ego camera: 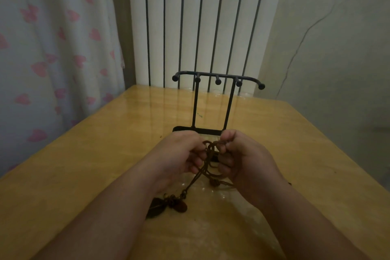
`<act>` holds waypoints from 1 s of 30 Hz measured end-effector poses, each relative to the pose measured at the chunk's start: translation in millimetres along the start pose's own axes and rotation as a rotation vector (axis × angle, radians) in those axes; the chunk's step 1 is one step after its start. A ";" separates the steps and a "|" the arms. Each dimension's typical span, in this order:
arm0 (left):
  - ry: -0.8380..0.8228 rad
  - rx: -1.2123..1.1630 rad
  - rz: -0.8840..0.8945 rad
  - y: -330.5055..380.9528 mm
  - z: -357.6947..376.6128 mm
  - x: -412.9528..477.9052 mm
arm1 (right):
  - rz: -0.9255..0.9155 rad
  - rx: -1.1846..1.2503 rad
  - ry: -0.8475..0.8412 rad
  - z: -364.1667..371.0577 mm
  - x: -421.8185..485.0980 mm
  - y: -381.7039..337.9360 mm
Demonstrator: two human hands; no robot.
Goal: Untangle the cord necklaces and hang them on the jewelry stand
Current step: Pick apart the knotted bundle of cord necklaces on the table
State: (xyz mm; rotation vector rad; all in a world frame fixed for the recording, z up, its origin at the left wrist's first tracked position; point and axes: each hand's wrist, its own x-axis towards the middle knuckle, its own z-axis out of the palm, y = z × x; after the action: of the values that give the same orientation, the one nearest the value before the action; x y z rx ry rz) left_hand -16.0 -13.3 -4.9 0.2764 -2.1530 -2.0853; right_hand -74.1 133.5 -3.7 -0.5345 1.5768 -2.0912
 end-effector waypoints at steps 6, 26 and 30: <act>-0.002 0.019 0.112 0.0 -0.9 0.0 | -0.021 0.002 0.014 -2.3 -0.3 -0.2; 0.101 -0.068 0.037 -3.5 -2.8 4.3 | -0.057 -0.298 0.140 -0.5 -3.4 0.1; 0.140 -0.116 0.020 -1.9 -0.8 6.0 | 0.003 0.088 0.151 -4.7 0.3 -3.7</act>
State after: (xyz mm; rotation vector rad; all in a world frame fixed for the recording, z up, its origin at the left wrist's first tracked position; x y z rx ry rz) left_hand -21.5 -15.4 -7.0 0.3735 -1.9412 -2.1024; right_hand -77.5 137.9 -1.4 -0.3507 1.5558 -2.2323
